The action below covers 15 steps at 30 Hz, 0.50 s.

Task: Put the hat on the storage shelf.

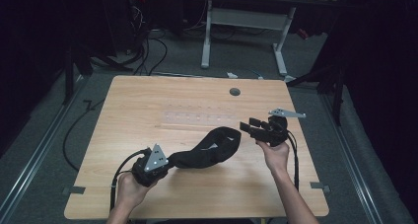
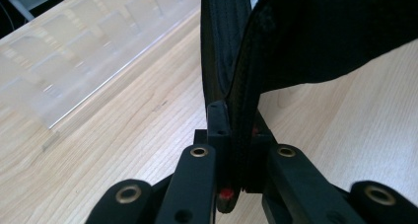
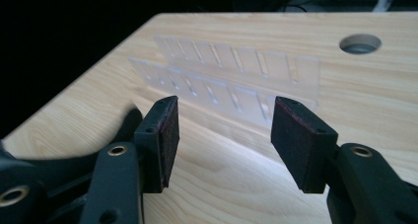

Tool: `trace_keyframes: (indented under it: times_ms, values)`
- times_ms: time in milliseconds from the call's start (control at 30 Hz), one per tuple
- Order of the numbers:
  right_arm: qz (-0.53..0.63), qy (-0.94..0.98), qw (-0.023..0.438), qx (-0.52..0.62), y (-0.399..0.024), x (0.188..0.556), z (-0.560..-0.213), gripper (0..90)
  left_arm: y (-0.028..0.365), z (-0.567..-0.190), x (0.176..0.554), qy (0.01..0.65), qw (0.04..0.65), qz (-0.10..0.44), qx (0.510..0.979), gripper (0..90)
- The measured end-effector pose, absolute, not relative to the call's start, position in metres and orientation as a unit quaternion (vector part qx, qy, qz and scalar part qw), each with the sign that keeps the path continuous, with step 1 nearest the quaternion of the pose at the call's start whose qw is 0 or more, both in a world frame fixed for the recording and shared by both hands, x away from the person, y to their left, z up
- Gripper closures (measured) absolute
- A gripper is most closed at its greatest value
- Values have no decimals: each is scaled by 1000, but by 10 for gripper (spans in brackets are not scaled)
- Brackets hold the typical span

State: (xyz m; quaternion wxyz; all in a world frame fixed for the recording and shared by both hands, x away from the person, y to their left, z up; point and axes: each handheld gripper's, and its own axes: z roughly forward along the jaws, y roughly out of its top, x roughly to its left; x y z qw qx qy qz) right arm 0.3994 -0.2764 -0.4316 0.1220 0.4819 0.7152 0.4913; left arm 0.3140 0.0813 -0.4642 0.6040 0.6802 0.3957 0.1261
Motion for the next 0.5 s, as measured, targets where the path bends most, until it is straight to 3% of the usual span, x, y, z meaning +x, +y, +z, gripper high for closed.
trace_keyframes:
  times_ms: [500]
  values:
    - [417,750,163,487,-276,386,-475,432,94,-457,332,456,621,122,626,857]
